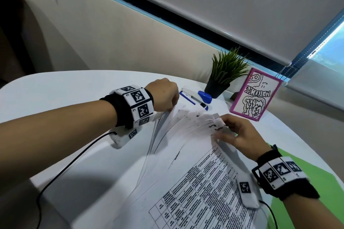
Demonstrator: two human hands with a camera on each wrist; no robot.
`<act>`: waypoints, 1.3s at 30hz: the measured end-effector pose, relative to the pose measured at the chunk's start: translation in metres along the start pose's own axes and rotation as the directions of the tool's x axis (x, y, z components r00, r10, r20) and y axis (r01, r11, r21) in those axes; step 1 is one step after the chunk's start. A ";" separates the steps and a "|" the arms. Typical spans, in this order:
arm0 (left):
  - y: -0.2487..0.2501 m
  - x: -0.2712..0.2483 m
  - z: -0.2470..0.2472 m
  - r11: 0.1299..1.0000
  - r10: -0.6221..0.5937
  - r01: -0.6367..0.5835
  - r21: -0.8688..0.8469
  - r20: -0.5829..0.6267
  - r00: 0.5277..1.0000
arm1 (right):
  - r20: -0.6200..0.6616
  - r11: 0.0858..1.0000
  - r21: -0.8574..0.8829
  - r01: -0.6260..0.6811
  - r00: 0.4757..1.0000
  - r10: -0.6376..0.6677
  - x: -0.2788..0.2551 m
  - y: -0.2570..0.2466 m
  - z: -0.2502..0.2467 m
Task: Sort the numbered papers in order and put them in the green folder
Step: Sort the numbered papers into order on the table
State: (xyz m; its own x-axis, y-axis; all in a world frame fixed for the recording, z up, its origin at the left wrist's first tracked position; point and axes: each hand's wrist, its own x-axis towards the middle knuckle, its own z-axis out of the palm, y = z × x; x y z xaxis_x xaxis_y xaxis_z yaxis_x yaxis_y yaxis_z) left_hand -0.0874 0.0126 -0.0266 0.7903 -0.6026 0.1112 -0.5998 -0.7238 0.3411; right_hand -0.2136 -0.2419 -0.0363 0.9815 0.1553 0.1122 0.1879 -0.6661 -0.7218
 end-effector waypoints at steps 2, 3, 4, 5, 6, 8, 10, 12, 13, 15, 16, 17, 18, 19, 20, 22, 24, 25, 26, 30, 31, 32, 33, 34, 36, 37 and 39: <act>0.001 -0.001 -0.001 0.995 0.026 -0.024 0.097 -0.014 1.000 | 0.003 1.000 0.000 -0.004 1.000 0.004 -0.001 0.000 0.001; 0.003 -0.001 -0.001 0.989 0.039 -0.038 0.141 -0.003 0.999 | 0.002 1.000 -0.005 -0.004 1.000 0.004 -0.001 -0.001 0.000; 0.004 -0.002 0.000 0.982 0.051 -0.052 0.179 0.011 0.999 | 0.001 1.000 -0.013 -0.002 1.000 0.002 -0.001 -0.001 0.000; 0.005 -0.002 0.001 0.975 0.059 -0.062 0.212 0.019 0.998 | 0.000 1.000 -0.015 0.001 1.000 -0.001 -0.002 -0.001 0.000; 0.006 -0.002 0.002 0.972 0.069 -0.071 0.225 0.017 0.997 | 0.000 1.000 -0.010 0.005 1.000 -0.005 -0.003 0.000 -0.001; 0.006 -0.003 0.002 0.964 0.098 -0.092 0.251 -0.013 0.995 | -0.003 1.000 -0.015 0.020 1.000 -0.020 -0.003 0.000 -0.002; 0.006 -0.002 0.003 0.948 0.147 -0.124 0.292 -0.060 0.987 | -0.018 0.999 -0.030 0.036 0.999 -0.036 -0.004 0.001 -0.003; 0.006 -0.002 0.003 0.925 0.212 -0.166 0.342 -0.100 0.972 | -0.051 0.999 -0.036 0.039 0.998 -0.041 -0.004 0.003 -0.003; 0.007 -0.003 0.002 0.914 0.243 -0.191 0.357 -0.108 0.964 | -0.064 0.998 -0.047 0.037 0.997 -0.040 -0.004 0.003 -0.003; 0.010 -0.006 0.000 0.901 0.303 -0.244 0.358 -0.116 0.946 | -0.071 0.996 -0.073 0.042 0.996 -0.047 -0.005 0.005 -0.004; 0.011 -0.008 -0.001 0.896 0.331 -0.271 0.352 -0.122 0.936 | -0.074 0.995 -0.086 0.050 0.996 -0.057 -0.005 0.005 -0.004; 0.013 -0.009 -0.002 0.891 0.352 -0.291 0.347 -0.126 0.927 | -0.083 0.994 -0.094 0.058 0.994 -0.066 -0.006 0.006 -0.004; 0.014 -0.010 -0.001 0.893 0.366 -0.308 0.327 -0.131 0.921 | -0.100 0.994 -0.094 0.064 0.992 -0.073 -0.007 0.006 -0.004; 0.013 -0.010 0.001 0.902 0.372 -0.324 0.285 -0.132 0.919 | -0.123 0.994 -0.086 0.071 0.989 -0.081 -0.008 0.005 -0.004; 0.012 -0.010 0.002 0.912 0.372 -0.336 0.236 -0.129 0.919 | -0.149 0.993 -0.085 0.080 0.984 -0.092 -0.008 0.005 -0.004; 0.009 -0.009 0.004 0.936 0.345 -0.331 0.120 -0.125 0.930 | -0.195 0.986 -0.124 0.112 0.972 -0.135 -0.010 0.007 -0.005; 0.009 -0.009 0.004 0.956 0.289 -0.294 -0.024 -0.125 0.949 | -0.216 0.977 -0.166 0.137 0.961 -0.172 -0.011 0.007 -0.006; 0.009 -0.009 0.004 0.957 0.263 -0.276 -0.093 -0.130 0.956 | -0.221 0.974 -0.175 0.143 0.958 -0.180 -0.011 0.008 -0.006; 0.009 -0.010 0.004 0.953 0.247 -0.267 -0.146 -0.141 0.959 | -0.221 0.973 -0.177 0.146 0.958 -0.184 -0.012 0.008 -0.006; 0.010 -0.012 0.002 0.957 0.230 -0.244 -0.158 -0.097 0.968 | -0.210 0.976 -0.175 0.128 0.964 -0.164 -0.013 0.010 -0.007; 0.011 -0.013 0.002 0.960 0.221 -0.231 -0.158 -0.081 0.972 | -0.195 0.983 -0.142 0.118 0.970 -0.145 -0.013 0.010 -0.007; 0.011 -0.014 0.002 0.961 0.205 -0.214 -0.173 -0.068 0.976 | -0.173 0.991 -0.087 0.105 0.978 -0.118 -0.014 0.009 -0.006; 0.011 -0.014 0.001 0.963 0.183 -0.190 -0.194 -0.052 0.982 | -0.150 0.995 -0.042 0.087 0.984 -0.092 -0.014 0.007 -0.006; 0.010 -0.014 0.001 0.963 0.161 -0.165 -0.214 -0.037 0.986 | -0.135 0.997 -0.029 0.076 0.988 -0.079 -0.015 0.007 -0.005; 0.010 -0.014 0.000 0.952 0.123 -0.118 -0.283 0.003 0.992 | -0.146 0.993 -0.082 0.083 0.985 -0.095 -0.013 0.009 -0.004; 0.010 -0.014 0.000 0.939 0.111 -0.097 -0.329 0.025 0.994 | -0.168 0.989 -0.118 0.093 0.979 -0.112 -0.013 0.009 -0.004; 0.010 -0.014 -0.001 0.915 0.111 -0.079 -0.396 0.058 0.992 | -0.208 0.982 -0.153 0.112 0.968 -0.143 -0.011 0.007 -0.005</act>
State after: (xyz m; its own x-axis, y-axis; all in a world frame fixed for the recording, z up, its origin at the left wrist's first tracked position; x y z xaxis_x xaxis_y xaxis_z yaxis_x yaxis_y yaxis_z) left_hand -0.1042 0.0137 -0.0241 0.7101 -0.6979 0.0938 -0.5620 -0.4814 0.6726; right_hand -0.2233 -0.2520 -0.0394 0.9307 0.0936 0.3536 0.2999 -0.7485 -0.5914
